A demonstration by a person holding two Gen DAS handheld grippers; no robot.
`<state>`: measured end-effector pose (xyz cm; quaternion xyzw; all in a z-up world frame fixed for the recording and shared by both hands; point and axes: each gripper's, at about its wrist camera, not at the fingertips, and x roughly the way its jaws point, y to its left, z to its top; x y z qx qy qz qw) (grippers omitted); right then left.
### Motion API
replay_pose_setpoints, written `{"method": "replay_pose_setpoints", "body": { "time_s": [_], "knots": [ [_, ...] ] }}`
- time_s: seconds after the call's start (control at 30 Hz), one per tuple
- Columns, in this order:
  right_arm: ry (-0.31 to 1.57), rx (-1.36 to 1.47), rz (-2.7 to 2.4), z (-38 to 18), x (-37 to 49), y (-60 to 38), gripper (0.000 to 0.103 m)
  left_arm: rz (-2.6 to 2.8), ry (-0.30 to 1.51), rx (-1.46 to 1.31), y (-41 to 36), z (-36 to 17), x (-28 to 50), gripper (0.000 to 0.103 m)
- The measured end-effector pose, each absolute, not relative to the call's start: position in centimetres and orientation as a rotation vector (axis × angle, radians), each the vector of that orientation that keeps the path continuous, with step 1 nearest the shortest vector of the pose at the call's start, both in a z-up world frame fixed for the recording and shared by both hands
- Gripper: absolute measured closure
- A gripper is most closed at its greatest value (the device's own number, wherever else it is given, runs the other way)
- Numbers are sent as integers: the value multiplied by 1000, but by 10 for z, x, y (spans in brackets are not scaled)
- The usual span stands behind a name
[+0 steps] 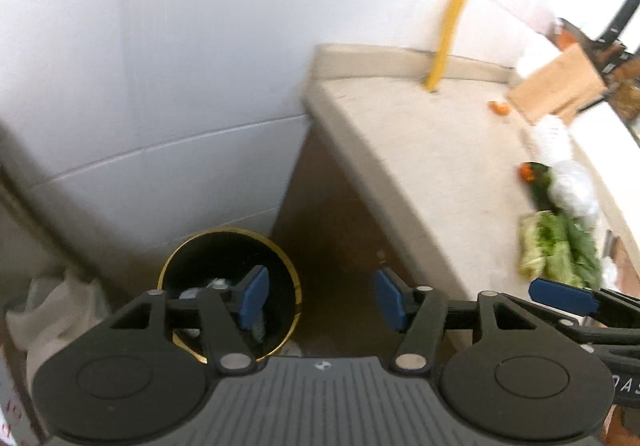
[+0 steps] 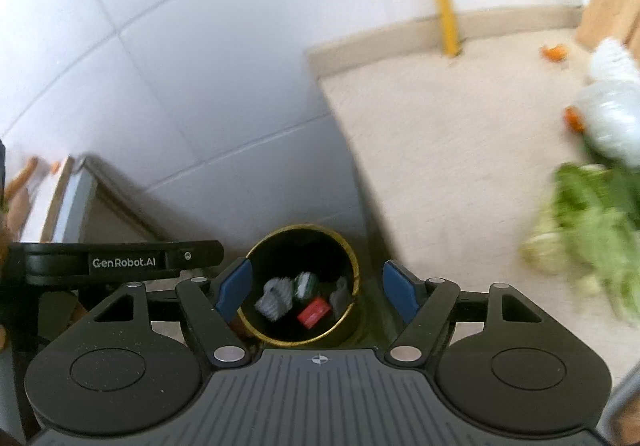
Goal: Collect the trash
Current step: 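Raise both tools back up toward the remaining trash on the counter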
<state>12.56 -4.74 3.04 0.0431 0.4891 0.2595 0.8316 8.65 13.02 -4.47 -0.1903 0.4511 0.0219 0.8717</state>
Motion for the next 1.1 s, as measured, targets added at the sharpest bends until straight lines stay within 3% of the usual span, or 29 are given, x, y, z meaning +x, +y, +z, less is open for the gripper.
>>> {"method": "replay_pose_setpoints", "body": {
  "time_s": [0.3,1.1],
  "knots": [
    [978,96,383,52,125,-108,22,-63,929,-349,97,-29,114,49],
    [954,144,101,47,142,-239,19,-403,893,-230,-58,8,231,48]
  ]
}}
